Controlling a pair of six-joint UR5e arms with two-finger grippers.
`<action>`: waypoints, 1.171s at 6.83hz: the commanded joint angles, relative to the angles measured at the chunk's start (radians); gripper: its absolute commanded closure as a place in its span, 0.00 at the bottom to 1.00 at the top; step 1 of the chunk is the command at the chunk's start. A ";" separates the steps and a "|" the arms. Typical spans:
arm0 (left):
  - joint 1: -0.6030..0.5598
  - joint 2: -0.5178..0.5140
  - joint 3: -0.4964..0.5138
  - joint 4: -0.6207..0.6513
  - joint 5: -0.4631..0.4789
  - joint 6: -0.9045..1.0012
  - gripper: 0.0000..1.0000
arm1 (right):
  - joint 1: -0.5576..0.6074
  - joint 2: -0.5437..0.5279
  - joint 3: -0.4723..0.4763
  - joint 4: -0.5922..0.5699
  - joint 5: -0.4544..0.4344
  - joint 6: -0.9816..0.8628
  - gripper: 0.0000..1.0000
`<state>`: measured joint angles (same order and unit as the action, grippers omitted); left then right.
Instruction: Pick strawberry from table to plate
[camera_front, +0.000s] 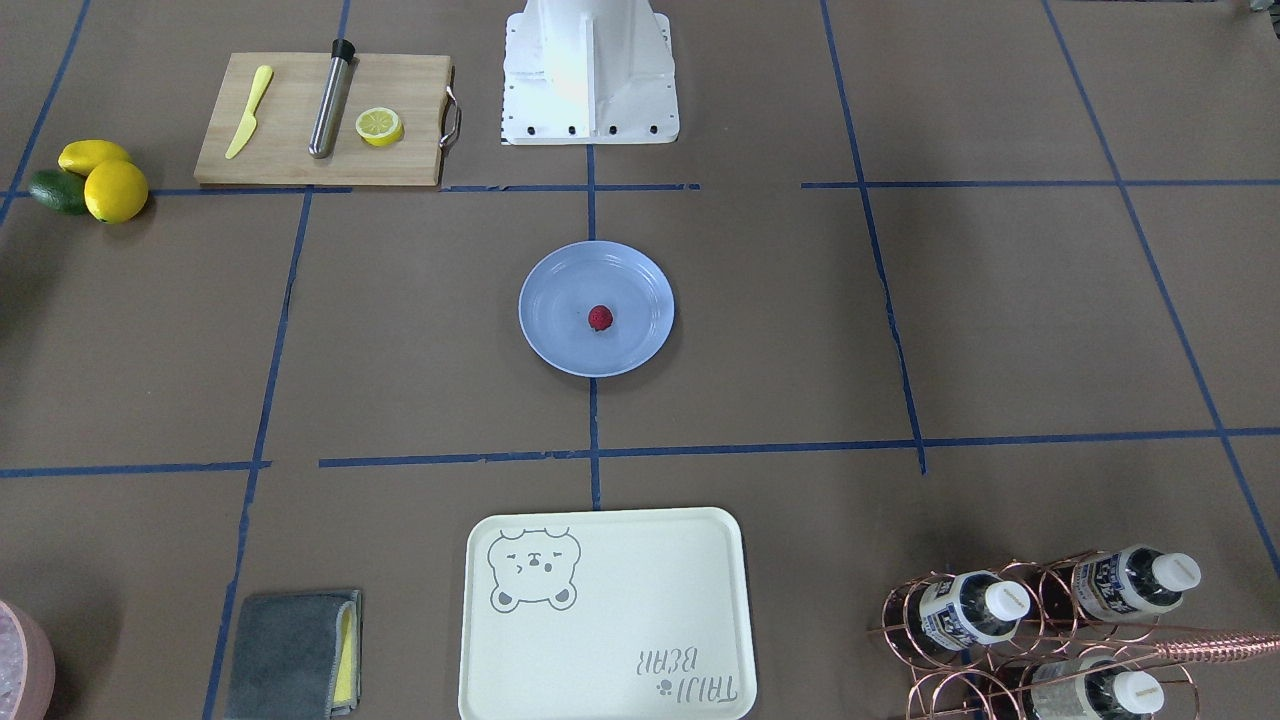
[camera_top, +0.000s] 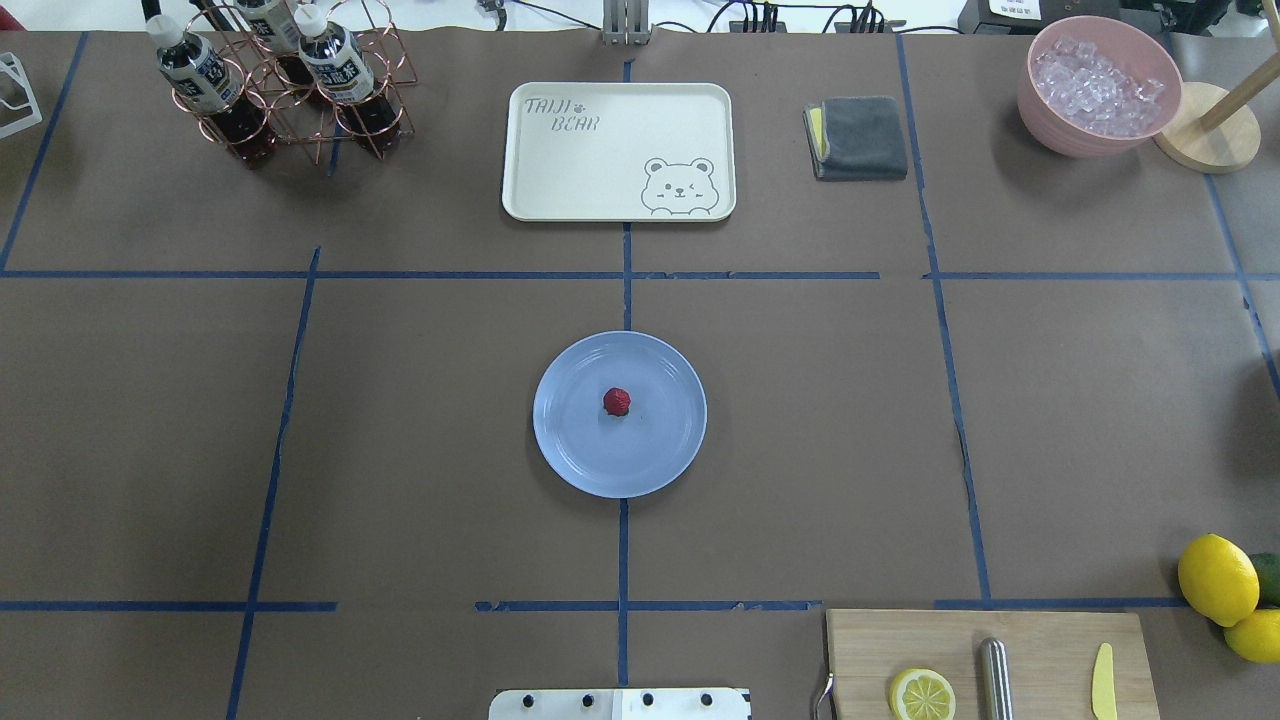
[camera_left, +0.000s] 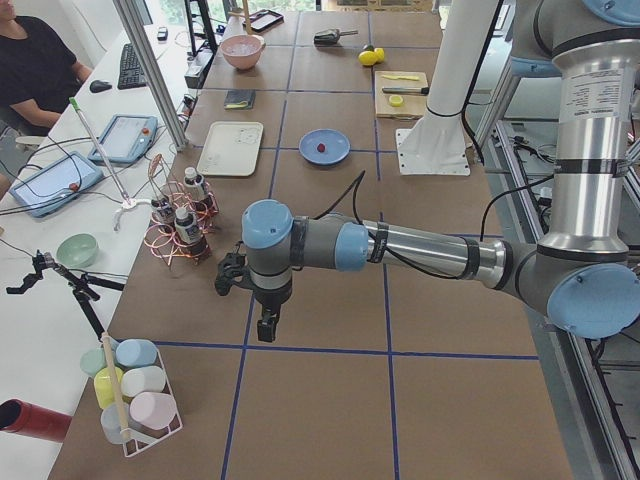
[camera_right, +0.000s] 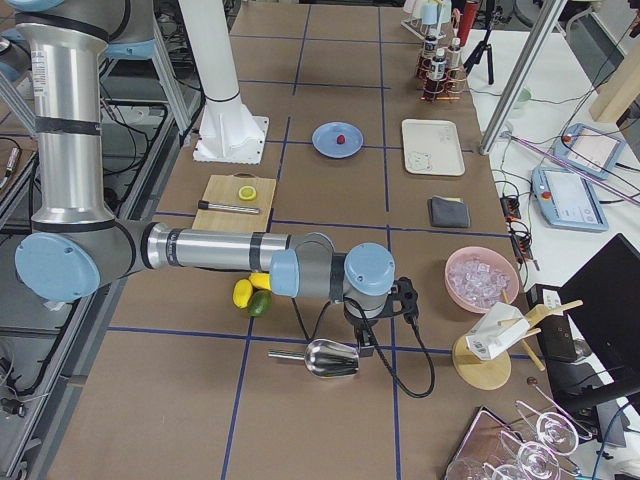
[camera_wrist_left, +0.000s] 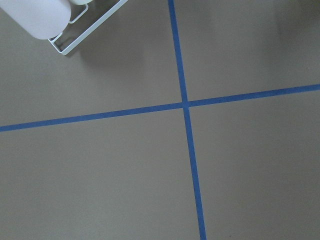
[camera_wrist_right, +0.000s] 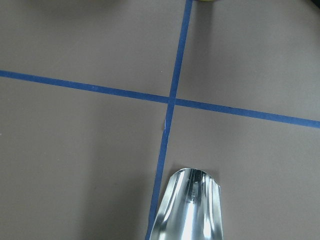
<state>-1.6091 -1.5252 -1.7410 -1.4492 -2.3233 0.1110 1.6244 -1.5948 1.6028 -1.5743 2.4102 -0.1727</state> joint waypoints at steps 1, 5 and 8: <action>-0.006 0.020 0.020 0.004 -0.039 0.010 0.00 | 0.000 0.001 0.002 -0.003 0.004 0.041 0.00; -0.005 0.019 0.034 0.003 -0.039 0.010 0.00 | 0.000 0.006 0.003 -0.004 0.006 0.042 0.00; -0.005 0.017 0.038 0.001 -0.039 0.010 0.00 | 0.000 0.007 0.005 -0.003 0.004 0.042 0.00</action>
<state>-1.6138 -1.5073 -1.7039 -1.4476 -2.3623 0.1212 1.6245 -1.5888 1.6080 -1.5775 2.4147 -0.1304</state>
